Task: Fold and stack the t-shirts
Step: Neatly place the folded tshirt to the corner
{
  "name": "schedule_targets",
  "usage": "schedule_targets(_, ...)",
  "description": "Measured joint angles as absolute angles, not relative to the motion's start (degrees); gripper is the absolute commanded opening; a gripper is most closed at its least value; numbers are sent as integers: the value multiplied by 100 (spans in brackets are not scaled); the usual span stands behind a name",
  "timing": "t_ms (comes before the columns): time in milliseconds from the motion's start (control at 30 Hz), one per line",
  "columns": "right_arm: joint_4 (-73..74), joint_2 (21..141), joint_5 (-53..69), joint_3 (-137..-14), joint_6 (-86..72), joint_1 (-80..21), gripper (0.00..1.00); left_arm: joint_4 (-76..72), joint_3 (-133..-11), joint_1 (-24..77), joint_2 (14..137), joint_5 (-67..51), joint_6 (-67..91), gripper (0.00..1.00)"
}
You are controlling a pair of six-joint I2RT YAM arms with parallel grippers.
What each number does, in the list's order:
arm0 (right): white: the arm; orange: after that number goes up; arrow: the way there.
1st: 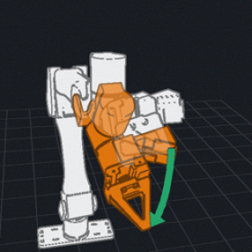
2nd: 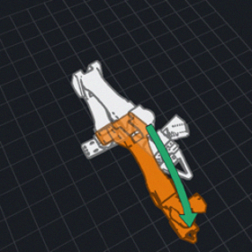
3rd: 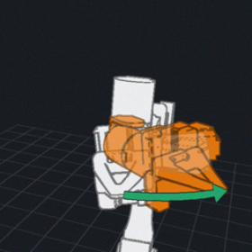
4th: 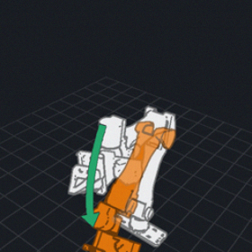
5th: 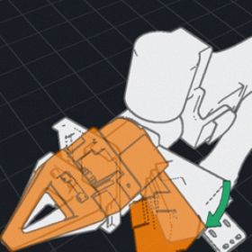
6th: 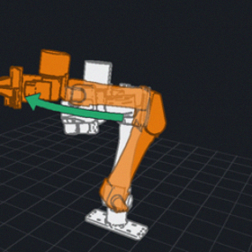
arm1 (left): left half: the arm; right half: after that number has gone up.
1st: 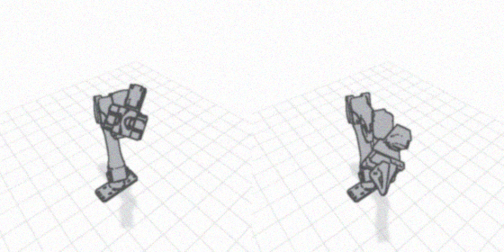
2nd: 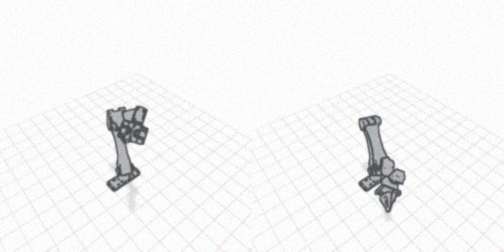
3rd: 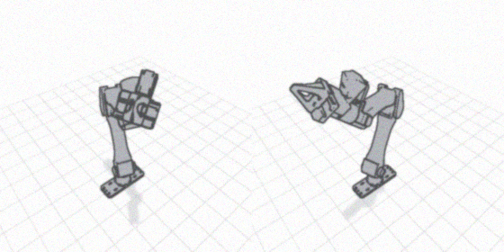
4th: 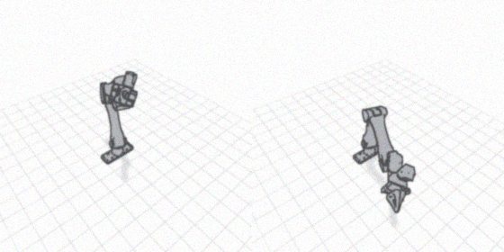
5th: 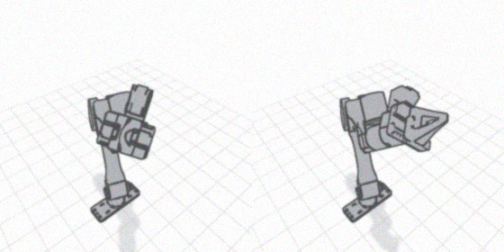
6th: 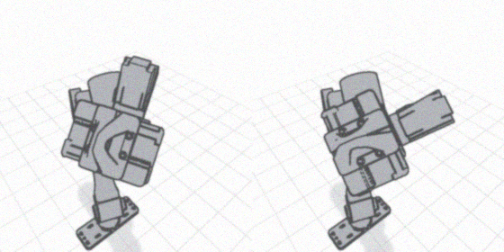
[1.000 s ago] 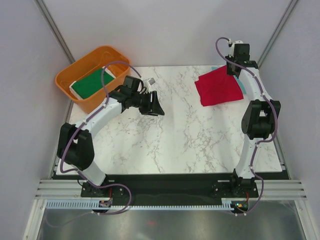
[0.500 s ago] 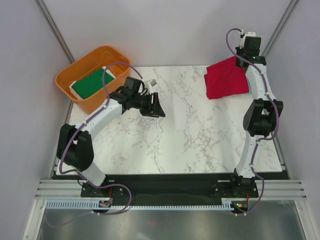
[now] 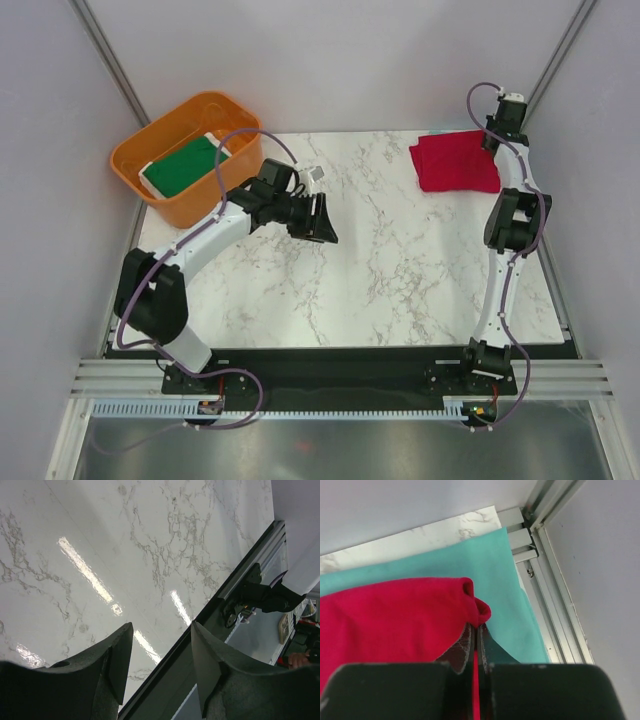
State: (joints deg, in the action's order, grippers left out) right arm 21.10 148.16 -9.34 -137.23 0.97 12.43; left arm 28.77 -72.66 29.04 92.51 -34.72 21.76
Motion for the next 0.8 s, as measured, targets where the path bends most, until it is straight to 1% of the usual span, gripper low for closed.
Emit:
schedule_targets(400,1052,14971,-799,-13594,14,1398,0,2877,-7262,3028,9301,-3330,2171,58)
schedule_targets(433,937,14964,-786,-13535,14,1396,4,2877,-7262,3039,9312,-3308,2174,58)
schedule_targets(467,840,14964,-786,-13500,14,1387,18,2877,-7262,3046,9321,-3299,2171,58)
schedule_targets(533,753,15002,-788,-13493,-27,1372,34,2877,-7262,3059,9330,-3295,2174,58)
schedule_targets(567,718,15028,-792,-13515,-32,1369,44,2875,-7262,3063,9338,-3295,2171,58)
schedule_targets(633,672,15109,-790,-13640,-32,1365,55,2880,-7262,3068,9351,-3295,2174,58)
schedule_targets(667,674,15135,-786,-13670,-40,1365,69,2877,-7262,3068,9362,-3293,2174,58)
schedule_targets(733,681,15111,-786,-13644,-86,1365,80,2880,-7262,3070,9365,-3262,2174,58)
schedule_targets(767,681,15047,-790,-13550,-102,1363,90,2880,-7262,3074,9358,-3227,2174,58)
schedule_targets(800,731,14938,-808,-13426,-148,1361,98,2880,-7262,3074,9334,-3179,2171,59)
